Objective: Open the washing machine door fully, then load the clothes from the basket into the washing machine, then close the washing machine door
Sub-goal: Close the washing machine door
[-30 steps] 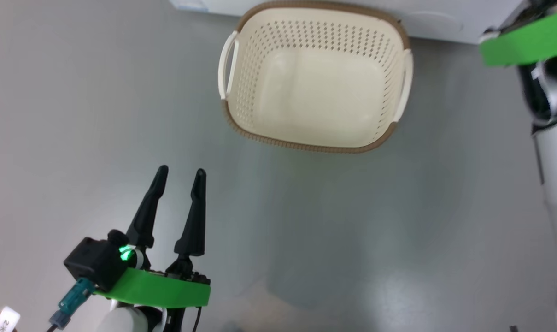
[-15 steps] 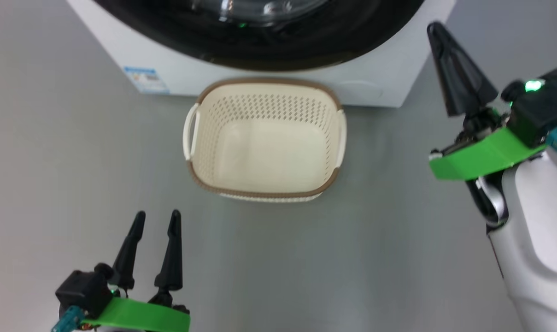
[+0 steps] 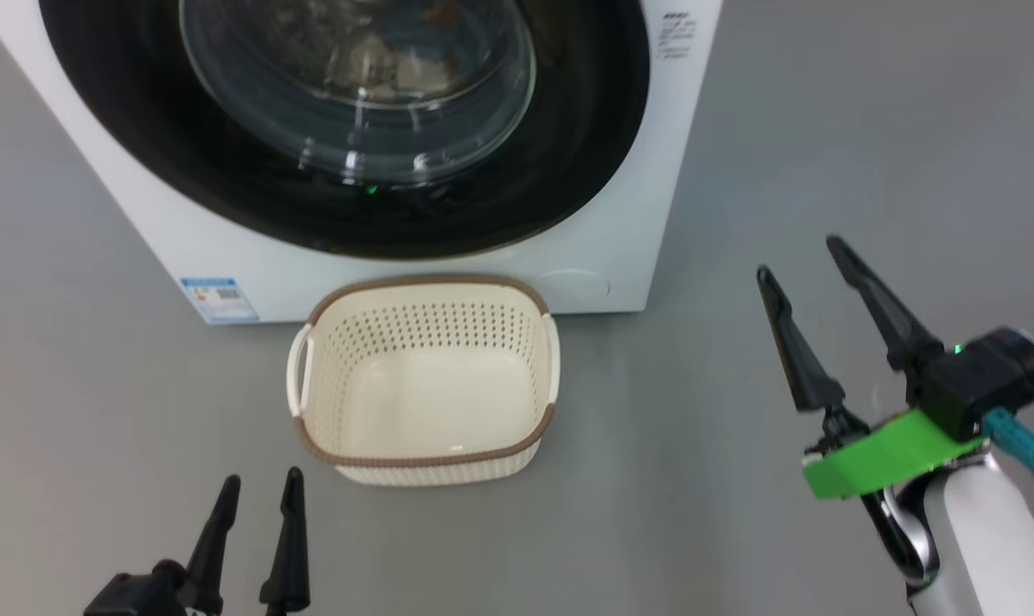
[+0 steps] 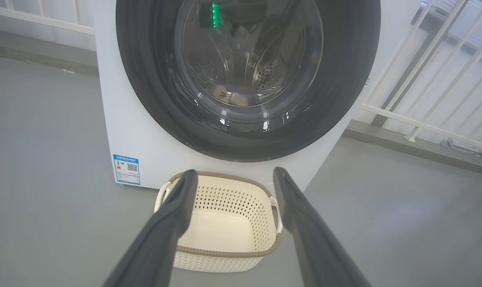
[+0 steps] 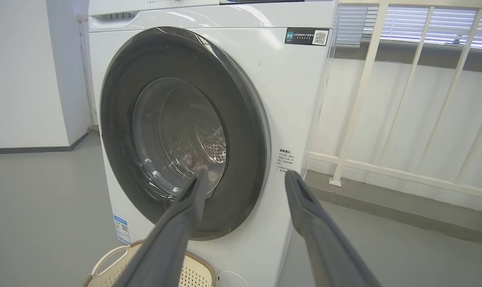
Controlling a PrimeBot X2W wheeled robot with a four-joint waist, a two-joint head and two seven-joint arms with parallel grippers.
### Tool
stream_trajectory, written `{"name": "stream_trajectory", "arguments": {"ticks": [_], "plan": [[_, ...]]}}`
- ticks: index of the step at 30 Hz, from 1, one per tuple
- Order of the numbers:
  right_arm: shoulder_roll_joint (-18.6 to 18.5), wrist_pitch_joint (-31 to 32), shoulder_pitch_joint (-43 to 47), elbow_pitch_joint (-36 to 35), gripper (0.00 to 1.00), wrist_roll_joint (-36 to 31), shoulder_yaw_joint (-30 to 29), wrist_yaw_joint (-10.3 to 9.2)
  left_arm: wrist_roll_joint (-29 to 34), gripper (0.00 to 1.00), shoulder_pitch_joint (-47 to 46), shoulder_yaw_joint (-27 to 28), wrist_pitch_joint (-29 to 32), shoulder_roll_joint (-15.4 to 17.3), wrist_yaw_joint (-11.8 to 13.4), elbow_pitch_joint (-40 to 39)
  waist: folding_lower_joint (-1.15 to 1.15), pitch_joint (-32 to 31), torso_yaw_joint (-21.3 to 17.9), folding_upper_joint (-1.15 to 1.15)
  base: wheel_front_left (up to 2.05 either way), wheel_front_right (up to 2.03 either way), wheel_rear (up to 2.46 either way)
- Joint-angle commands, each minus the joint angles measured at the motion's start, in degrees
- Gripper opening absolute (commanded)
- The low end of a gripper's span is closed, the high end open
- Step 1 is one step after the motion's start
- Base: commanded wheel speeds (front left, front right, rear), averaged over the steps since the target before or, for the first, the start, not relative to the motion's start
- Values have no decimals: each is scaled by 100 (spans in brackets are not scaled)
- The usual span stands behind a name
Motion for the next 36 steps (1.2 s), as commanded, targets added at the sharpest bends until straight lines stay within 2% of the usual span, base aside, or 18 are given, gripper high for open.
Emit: {"name": "stream_trajectory", "arguments": {"ticks": [1, 9, 20, 29, 36], "plan": [[-2, -20, 170, -187, 100, -71, 44, -38, 32, 100, -7, 220, -36, 63, -9, -101, 0, -368, -329, 0, 0, 0, 0], [75, -20, 1000, -439, 100, -218, -289, -38, 164, 100, 177, 342, -36, 63, -9, 6, 0, -567, -470, 0, 0, 0, 0], [376, -20, 1916, -645, 100, -519, -901, -38, 183, 100, 340, 530, -36, 63, -9, 41, 0, -676, -583, 0, 0, 0, 0], [570, -20, 2341, -605, 100, -682, -1312, -38, 205, 100, 420, 579, -36, 63, -9, 52, 0, -718, -585, 0, 0, 0, 0], [648, -20, 2394, -578, 100, -715, -1390, -38, 194, 100, 433, 565, -36, 63, -9, 29, 0, -729, -593, 0, 0, 0, 0]]}}
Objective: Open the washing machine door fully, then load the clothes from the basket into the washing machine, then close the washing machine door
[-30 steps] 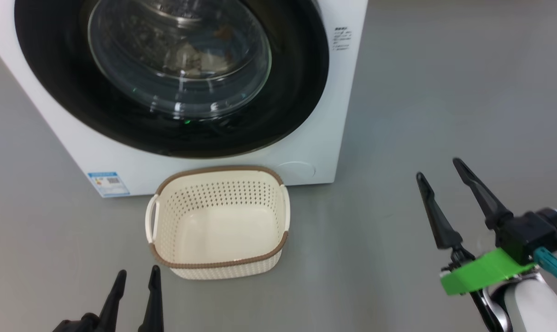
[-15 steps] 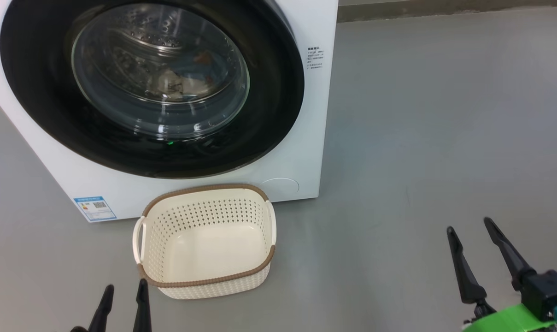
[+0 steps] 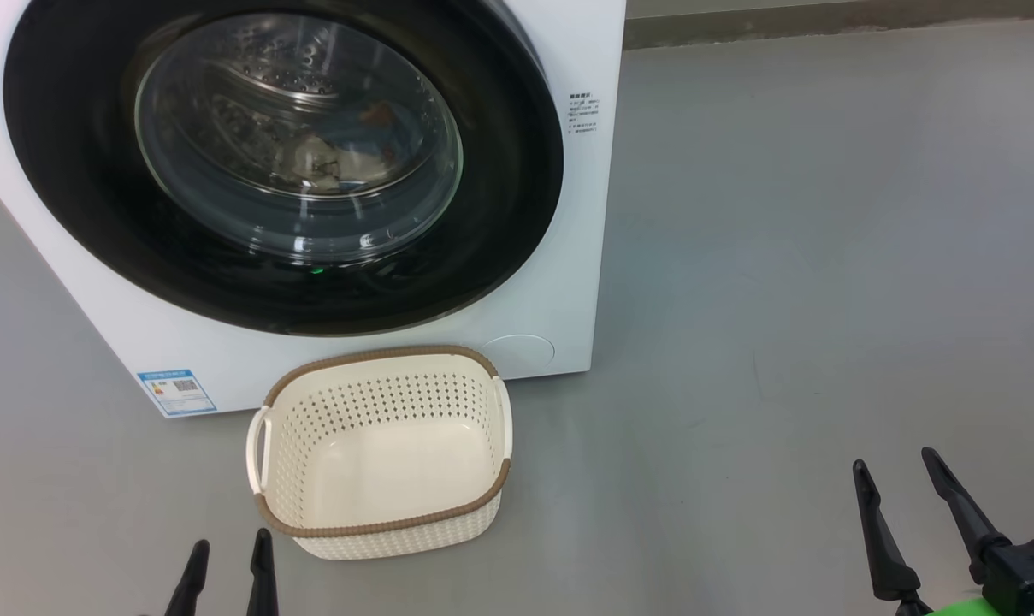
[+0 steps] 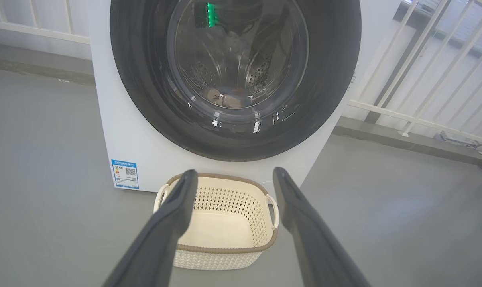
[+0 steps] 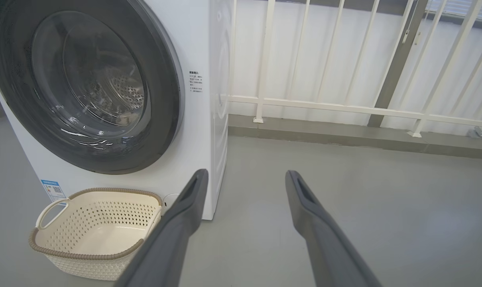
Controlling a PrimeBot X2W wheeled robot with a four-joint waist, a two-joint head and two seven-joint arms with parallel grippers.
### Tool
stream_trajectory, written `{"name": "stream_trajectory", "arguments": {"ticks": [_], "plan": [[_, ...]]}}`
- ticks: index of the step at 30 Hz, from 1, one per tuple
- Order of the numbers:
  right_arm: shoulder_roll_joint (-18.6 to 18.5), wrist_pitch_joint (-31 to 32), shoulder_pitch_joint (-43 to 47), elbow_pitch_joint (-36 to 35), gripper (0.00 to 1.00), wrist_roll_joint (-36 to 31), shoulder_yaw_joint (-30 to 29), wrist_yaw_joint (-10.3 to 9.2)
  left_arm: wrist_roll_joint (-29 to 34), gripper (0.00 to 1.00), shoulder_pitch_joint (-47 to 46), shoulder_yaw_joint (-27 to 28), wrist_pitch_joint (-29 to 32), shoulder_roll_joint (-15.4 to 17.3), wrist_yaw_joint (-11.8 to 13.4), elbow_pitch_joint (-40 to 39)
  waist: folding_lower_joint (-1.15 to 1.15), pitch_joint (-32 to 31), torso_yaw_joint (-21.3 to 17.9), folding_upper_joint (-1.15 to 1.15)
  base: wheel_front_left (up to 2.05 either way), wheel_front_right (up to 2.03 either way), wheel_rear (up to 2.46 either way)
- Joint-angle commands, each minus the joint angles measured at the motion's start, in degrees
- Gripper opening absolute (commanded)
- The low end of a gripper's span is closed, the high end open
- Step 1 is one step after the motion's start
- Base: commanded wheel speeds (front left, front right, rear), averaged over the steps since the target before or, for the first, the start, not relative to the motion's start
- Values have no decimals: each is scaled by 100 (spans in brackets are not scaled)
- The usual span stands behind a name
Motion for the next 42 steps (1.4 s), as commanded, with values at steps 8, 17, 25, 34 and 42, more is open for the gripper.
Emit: {"name": "stream_trajectory", "arguments": {"ticks": [8, 17, 25, 34, 42], "plan": [[-90, -25, -56, -119, 100, -14, 20, -38, 89, 100, -124, 169, -36, 51, -9, -158, 0, 10, 27, 0, 0, 0, 0], [95, 12, -3, 413, 0, 33, -92, 2, -48, 0, 9, -52, 9, -83, 1, 339, 0, 11, 28, 0, 0, 0, 0], [107, 151, -74, 465, 0, 600, -86, -1, -531, 0, -68, -34, 114, -47, 3, 354, 9, -1, 40, 0, 0, 0, 0], [120, 284, -160, 530, 0, 1171, -75, -3, -1012, 0, -172, -14, 223, -14, 1, 403, 0, 13, 52, 0, 0, 0, 0], [132, 419, -241, 590, 0, 1741, -64, -6, -1488, 0, -269, 11, 335, 16, -1, 447, 0, 14, 64, 0, 0, 0, 0]]}}
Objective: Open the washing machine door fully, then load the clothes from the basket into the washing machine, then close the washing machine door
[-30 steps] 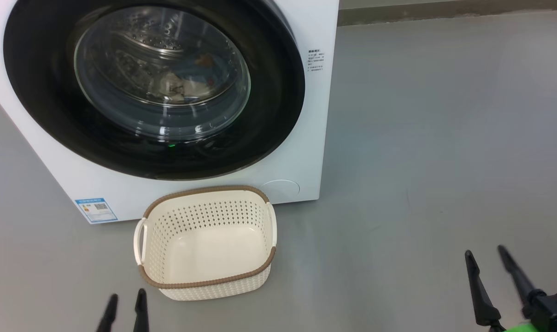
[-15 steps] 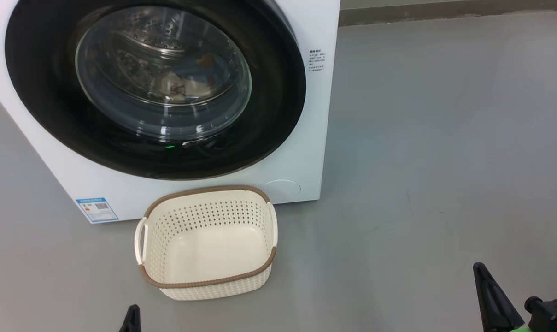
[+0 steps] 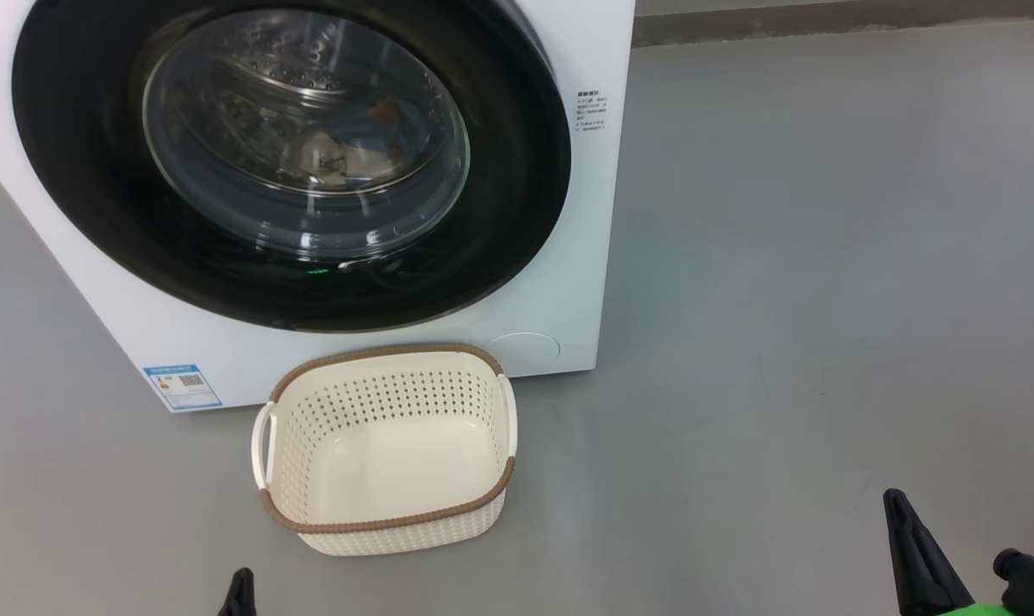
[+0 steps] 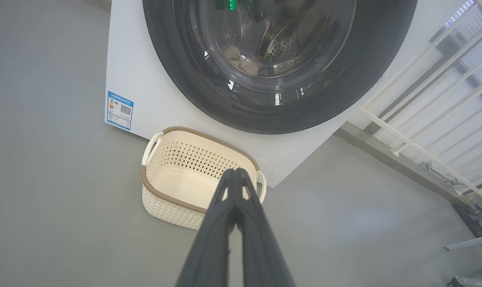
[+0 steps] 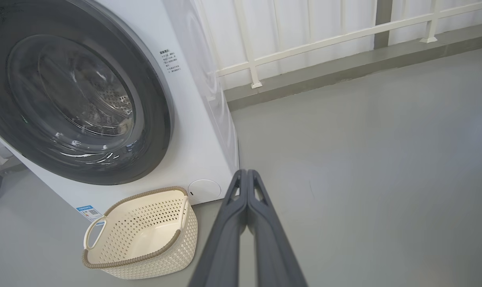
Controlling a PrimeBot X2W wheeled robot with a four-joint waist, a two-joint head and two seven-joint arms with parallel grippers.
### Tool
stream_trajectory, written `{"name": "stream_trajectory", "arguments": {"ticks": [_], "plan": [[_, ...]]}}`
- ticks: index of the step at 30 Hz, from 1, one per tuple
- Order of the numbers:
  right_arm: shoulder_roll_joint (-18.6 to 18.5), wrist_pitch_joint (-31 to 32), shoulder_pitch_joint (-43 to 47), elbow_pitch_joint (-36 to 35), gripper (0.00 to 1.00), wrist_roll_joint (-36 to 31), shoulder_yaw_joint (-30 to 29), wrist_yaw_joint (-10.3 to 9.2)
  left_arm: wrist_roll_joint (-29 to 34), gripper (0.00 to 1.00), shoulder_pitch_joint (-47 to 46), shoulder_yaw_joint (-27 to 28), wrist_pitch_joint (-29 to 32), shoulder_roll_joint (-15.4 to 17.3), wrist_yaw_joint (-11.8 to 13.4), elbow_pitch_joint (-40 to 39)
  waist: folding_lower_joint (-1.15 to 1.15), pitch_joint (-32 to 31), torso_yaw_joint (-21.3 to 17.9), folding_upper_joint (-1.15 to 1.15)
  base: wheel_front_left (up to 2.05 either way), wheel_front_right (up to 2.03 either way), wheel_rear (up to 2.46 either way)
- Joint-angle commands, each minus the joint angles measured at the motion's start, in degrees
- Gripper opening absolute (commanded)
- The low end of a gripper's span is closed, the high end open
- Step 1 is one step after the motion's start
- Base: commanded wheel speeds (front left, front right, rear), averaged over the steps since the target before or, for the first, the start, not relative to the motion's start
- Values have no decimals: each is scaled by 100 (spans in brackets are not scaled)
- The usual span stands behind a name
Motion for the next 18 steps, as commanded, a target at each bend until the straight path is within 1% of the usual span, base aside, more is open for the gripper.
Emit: {"name": "stream_trajectory", "arguments": {"ticks": [1, 6, 18], "plan": [[-50, 35, -213, -110, 0, 220, 29, -8, -189, 0, -244, 71, 36, 117, -2, -98, -1, 0, 2, 0, 0, 0, 0], [-39, 153, -283, -59, 0, 714, 37, -10, -598, 0, -325, 98, 137, 139, -3, -75, -1, 2, 13, 0, 0, 0, 0], [-21, 357, -402, 30, 0, 1569, 52, -14, -1298, 0, -460, 153, 317, 171, -4, -35, -1, 4, 31, 0, 0, 0, 0]]}}
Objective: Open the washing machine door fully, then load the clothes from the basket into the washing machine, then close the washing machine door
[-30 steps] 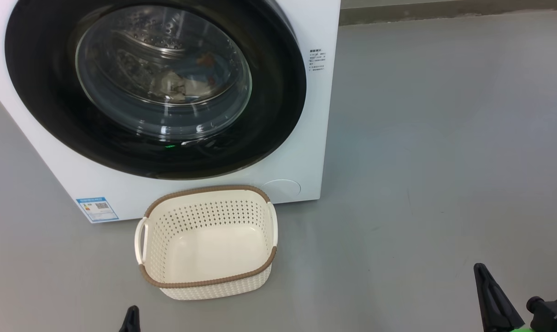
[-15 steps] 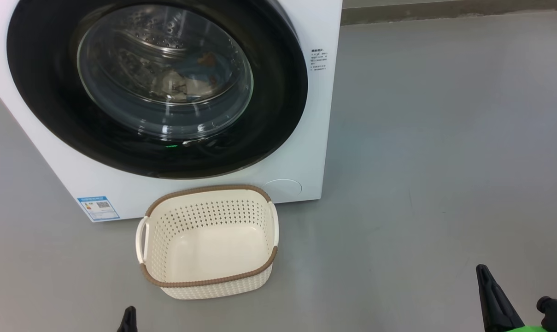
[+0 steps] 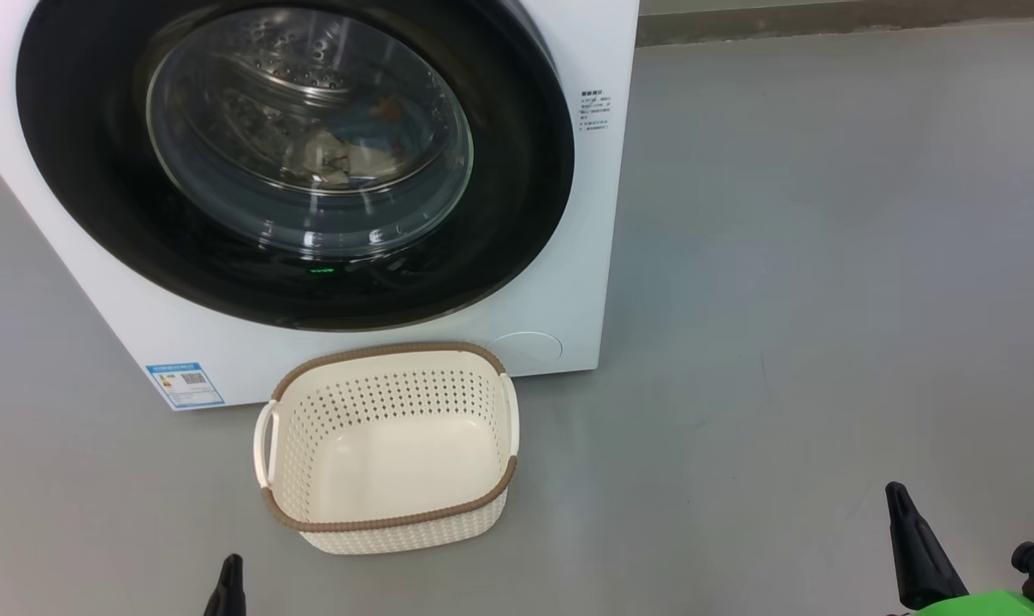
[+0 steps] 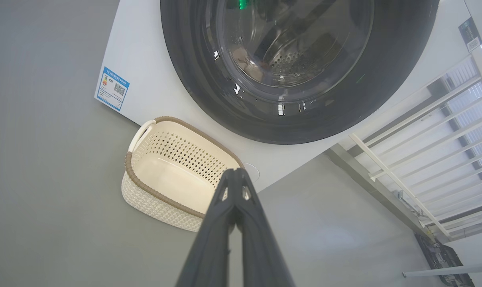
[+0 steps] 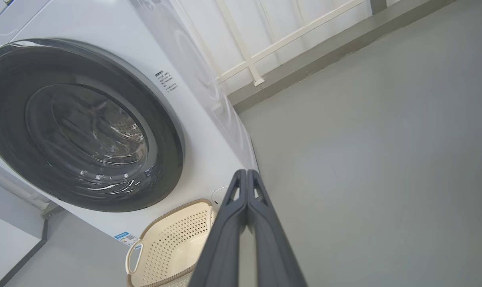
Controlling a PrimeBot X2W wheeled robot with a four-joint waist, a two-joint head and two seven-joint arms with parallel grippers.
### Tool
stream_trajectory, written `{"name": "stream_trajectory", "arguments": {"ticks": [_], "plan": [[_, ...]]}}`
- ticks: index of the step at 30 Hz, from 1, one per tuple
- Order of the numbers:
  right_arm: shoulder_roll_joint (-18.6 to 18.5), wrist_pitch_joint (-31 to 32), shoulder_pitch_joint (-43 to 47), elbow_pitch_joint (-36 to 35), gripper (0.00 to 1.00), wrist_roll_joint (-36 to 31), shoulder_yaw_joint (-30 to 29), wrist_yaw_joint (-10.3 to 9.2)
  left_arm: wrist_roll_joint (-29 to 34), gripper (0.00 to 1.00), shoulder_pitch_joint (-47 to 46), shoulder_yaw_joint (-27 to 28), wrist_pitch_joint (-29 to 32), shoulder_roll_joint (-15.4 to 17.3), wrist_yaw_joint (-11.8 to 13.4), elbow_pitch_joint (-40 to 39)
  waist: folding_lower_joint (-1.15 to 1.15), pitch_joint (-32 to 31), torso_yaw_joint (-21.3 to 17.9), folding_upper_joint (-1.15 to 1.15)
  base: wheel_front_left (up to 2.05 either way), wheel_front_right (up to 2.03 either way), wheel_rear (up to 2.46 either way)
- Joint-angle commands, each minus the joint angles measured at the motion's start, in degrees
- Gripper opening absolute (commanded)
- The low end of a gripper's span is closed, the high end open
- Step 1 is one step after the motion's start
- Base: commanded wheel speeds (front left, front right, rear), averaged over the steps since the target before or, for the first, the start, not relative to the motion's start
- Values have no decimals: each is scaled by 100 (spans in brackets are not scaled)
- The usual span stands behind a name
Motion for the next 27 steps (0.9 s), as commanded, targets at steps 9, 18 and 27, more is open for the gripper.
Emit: {"name": "stream_trajectory", "arguments": {"ticks": [9, 18, 27], "plan": [[-28, 192, -322, -40, 0, 795, 62, -17, -644, 0, -356, 150, 162, 108, -5, -72, -1, 2, 15, 0, 0, 0, 0], [-16, 328, -401, 19, 0, 1363, 71, -20, -1102, 0, -448, 195, 289, 123, -5, -42, -1, 3, 27, 0, 0, 0, 0], [-2, 481, -491, 86, 0, 2004, 82, -23, -1616, 0, -551, 249, 435, 138, -6, -6, -1, 5, 40, 0, 0, 0, 0]]}}
